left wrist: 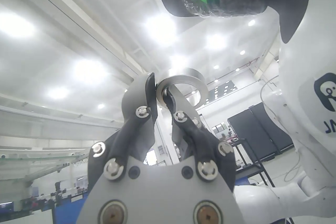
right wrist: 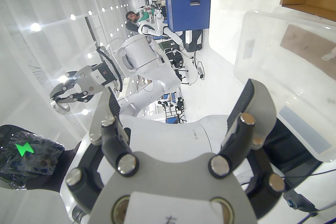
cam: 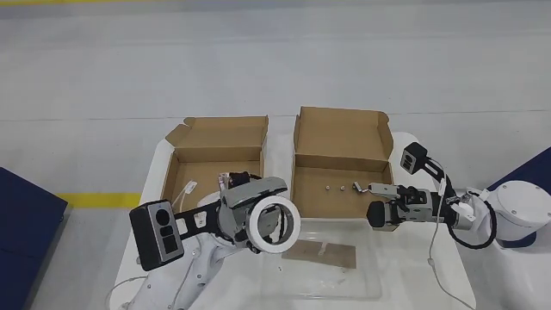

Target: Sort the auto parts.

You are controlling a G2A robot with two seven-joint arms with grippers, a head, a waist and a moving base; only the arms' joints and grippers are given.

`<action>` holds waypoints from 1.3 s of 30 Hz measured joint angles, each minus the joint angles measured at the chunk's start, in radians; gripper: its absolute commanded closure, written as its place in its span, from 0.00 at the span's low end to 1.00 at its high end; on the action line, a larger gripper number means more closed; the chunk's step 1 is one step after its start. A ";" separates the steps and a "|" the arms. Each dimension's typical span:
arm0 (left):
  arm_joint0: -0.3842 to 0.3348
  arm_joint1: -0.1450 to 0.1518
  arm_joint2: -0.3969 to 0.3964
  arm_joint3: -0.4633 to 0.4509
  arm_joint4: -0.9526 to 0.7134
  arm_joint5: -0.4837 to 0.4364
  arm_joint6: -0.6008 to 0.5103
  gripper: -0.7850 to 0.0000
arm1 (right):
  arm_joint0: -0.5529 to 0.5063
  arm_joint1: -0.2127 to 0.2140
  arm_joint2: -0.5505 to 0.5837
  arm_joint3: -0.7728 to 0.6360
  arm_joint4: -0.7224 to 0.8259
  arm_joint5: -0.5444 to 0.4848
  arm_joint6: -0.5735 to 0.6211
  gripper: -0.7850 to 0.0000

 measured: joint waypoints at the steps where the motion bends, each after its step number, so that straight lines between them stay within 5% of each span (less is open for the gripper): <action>1: -0.001 0.000 0.000 -0.001 0.002 -0.004 0.000 1.00 | 0.000 0.000 0.000 0.000 0.000 0.000 0.000 0.00; 39: 0.030 -0.029 -0.014 -0.066 -0.051 0.019 -0.067 1.00 | 0.000 0.000 0.000 0.000 0.000 0.000 0.000 0.00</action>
